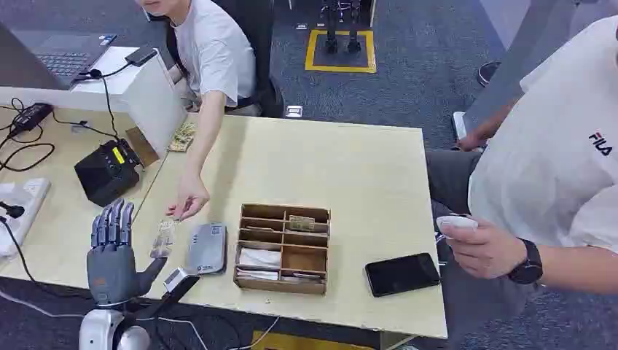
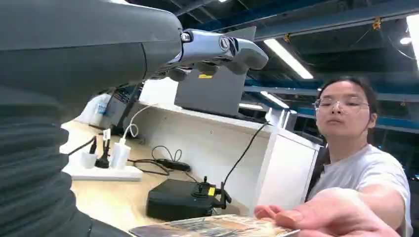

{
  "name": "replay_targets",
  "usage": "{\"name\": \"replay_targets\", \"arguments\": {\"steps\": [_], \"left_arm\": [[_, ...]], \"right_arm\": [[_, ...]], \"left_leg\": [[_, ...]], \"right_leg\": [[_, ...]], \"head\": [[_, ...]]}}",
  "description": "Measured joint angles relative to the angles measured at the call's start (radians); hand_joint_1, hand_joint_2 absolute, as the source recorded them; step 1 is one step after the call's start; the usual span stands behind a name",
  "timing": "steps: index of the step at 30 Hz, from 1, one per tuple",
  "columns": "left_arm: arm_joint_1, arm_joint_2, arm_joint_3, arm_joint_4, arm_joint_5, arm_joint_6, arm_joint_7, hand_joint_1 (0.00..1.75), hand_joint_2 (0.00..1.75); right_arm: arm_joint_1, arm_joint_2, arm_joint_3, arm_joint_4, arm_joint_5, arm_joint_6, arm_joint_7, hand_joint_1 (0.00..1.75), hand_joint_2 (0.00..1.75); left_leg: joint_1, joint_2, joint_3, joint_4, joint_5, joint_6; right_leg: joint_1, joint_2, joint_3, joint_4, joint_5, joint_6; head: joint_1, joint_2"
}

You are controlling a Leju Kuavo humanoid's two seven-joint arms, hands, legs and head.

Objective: Pass the card to the sensor for recognition and then transmit it.

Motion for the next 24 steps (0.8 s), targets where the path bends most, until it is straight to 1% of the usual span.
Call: {"name": "replay_targets", "arguments": {"steps": [2, 3, 4, 5, 6, 7, 10, 13, 19, 24], "left_arm": [[0.000, 0.000, 0.000, 0.000, 0.000, 0.000, 0.000, 0.00, 1.75], [0.000, 0.000, 0.000, 0.000, -0.002, 0.000, 0.000, 0.03, 1.75], [0.000, 0.000, 0.000, 0.000, -0.002, 0.000, 0.001, 1.48, 1.75], [0.000, 0.000, -0.001, 0.000, -0.002, 0.000, 0.005, 1.75, 1.75], [0.000, 0.000, -0.002, 0.001, 0.002, 0.000, 0.010, 1.68, 1.75], [0.000, 0.001, -0.004, 0.002, 0.008, 0.000, 0.014, 1.75, 1.75], [0.000, 0.008, -0.025, 0.005, 0.048, 0.000, 0.045, 1.75, 1.75], [0.000, 0.017, -0.038, 0.009, 0.061, 0.000, 0.061, 1.75, 1.75], [0.000, 0.026, -0.052, 0.009, 0.096, 0.000, 0.053, 1.75, 1.75], [0.000, 0.032, -0.061, 0.012, 0.098, 0.000, 0.053, 1.75, 1.75]], "right_arm": [[0.000, 0.000, 0.000, 0.000, 0.000, 0.000, 0.000, 0.00, 0.00], [0.000, 0.000, 0.000, 0.000, 0.000, 0.000, 0.000, 0.00, 0.00], [0.000, 0.000, 0.000, 0.000, 0.000, 0.000, 0.000, 0.00, 0.00], [0.000, 0.000, 0.000, 0.000, 0.000, 0.000, 0.000, 0.00, 0.00], [0.000, 0.000, 0.000, 0.000, 0.000, 0.000, 0.000, 0.00, 0.00], [0.000, 0.000, 0.000, 0.000, 0.000, -0.001, 0.000, 0.00, 0.00], [0.000, 0.000, 0.000, 0.000, -0.005, -0.002, 0.000, 0.00, 0.00], [0.000, 0.000, 0.000, 0.000, -0.013, -0.002, 0.000, 0.00, 0.00], [0.000, 0.000, 0.000, 0.000, -0.013, -0.002, -0.001, 0.00, 0.00], [0.000, 0.000, 0.000, 0.000, -0.013, -0.002, -0.001, 0.00, 0.00]], "left_leg": [[0.000, 0.000, 0.000, 0.000, 0.000, 0.000], [0.000, 0.000, 0.000, 0.000, 0.000, 0.000], [0.000, 0.000, 0.000, 0.000, 0.000, 0.000], [0.000, 0.000, 0.000, 0.000, 0.000, 0.000], [0.000, 0.000, 0.000, 0.000, 0.000, 0.000], [0.000, 0.000, 0.000, 0.000, 0.000, 0.000], [0.000, 0.000, 0.000, 0.000, 0.000, 0.000], [0.000, 0.000, 0.000, 0.000, 0.000, 0.000], [0.000, 0.000, 0.000, 0.000, 0.000, 0.000], [0.000, 0.000, 0.000, 0.000, 0.000, 0.000]], "right_leg": [[0.000, 0.000, 0.000, 0.000, 0.000, 0.000], [0.000, 0.000, 0.000, 0.000, 0.000, 0.000], [0.000, 0.000, 0.000, 0.000, 0.000, 0.000], [0.000, 0.000, 0.000, 0.000, 0.000, 0.000], [0.000, 0.000, 0.000, 0.000, 0.000, 0.000], [0.000, 0.000, 0.000, 0.000, 0.000, 0.000], [0.000, 0.000, 0.000, 0.000, 0.000, 0.000], [0.000, 0.000, 0.000, 0.000, 0.000, 0.000], [0.000, 0.000, 0.000, 0.000, 0.000, 0.000], [0.000, 0.000, 0.000, 0.000, 0.000, 0.000]], "head": [[0.000, 0.000], [0.000, 0.000], [0.000, 0.000], [0.000, 0.000], [0.000, 0.000], [0.000, 0.000], [0.000, 0.000], [0.000, 0.000], [0.000, 0.000], [0.000, 0.000]]}}
